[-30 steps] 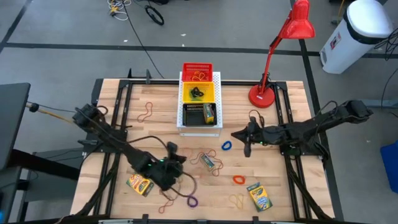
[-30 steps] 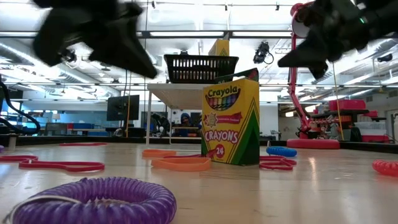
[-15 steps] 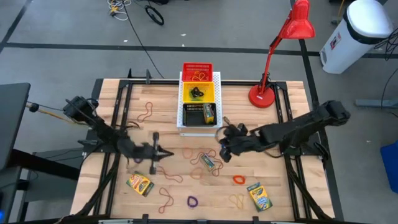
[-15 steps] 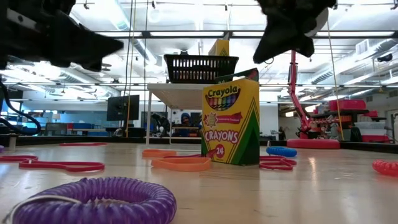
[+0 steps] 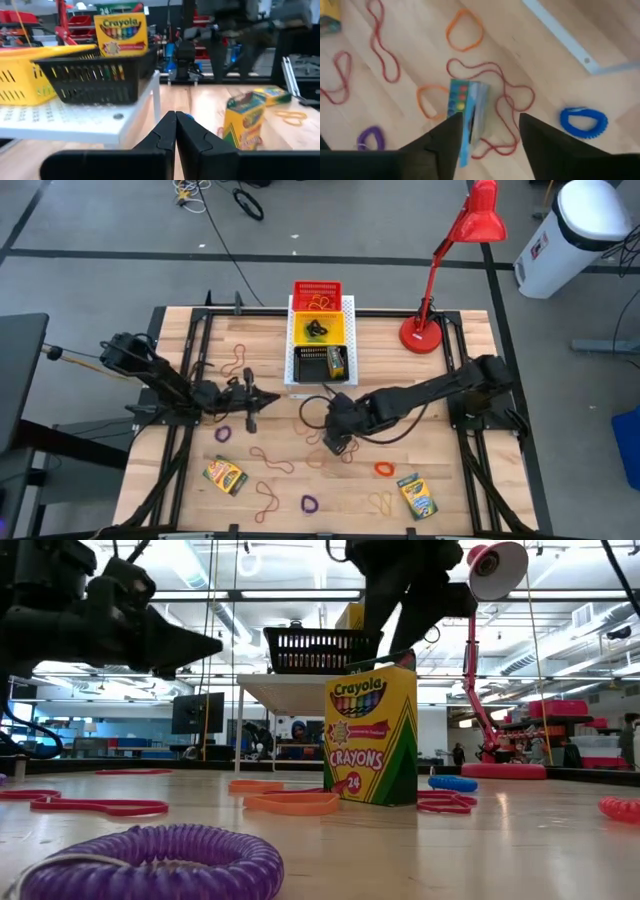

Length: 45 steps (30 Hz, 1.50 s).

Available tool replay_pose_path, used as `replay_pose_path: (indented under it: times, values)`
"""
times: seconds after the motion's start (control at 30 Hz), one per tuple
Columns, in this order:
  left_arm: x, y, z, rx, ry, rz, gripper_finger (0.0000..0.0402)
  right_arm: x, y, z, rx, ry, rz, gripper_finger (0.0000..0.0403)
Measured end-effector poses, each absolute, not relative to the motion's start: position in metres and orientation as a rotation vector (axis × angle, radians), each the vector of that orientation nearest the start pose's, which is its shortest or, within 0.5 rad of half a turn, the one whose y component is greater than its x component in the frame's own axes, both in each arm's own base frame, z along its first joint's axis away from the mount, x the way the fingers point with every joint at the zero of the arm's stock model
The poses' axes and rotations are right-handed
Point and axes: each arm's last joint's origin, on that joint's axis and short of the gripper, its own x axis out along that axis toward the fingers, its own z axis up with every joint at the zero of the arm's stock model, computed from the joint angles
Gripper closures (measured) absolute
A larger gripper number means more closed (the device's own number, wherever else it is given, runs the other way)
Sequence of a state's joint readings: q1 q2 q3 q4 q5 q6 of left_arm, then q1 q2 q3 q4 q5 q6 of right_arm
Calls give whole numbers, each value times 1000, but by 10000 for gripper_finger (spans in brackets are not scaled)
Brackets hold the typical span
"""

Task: Pick & Place Office Desk Supplies
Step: Put the yellow crayon box into the black bin on the shelf

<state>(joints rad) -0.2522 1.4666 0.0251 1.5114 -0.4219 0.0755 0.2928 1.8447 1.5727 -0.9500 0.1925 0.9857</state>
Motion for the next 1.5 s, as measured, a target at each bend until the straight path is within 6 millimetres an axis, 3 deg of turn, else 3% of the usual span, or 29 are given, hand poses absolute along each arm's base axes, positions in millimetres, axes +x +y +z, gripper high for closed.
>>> replay_pose_path:
  times: [0.3,0.7,1.0,1.17,1.37,1.5]
  values:
    - [178,-30,140,43,-72,186,384,386,113,239,597,1196,-435,160]
    - [178,-31,140,44,-70,185,383,389,113,227,631,1231,-471,126]
    - [178,-31,139,44,-70,185,383,396,115,204,633,1274,-518,178]
    - [178,-31,139,44,-70,185,383,397,116,202,681,1267,-548,218]
    - [178,-31,139,45,-69,185,383,397,118,214,754,1205,-539,294]
    - [178,-31,139,45,-69,185,383,401,125,239,785,1166,-487,304]
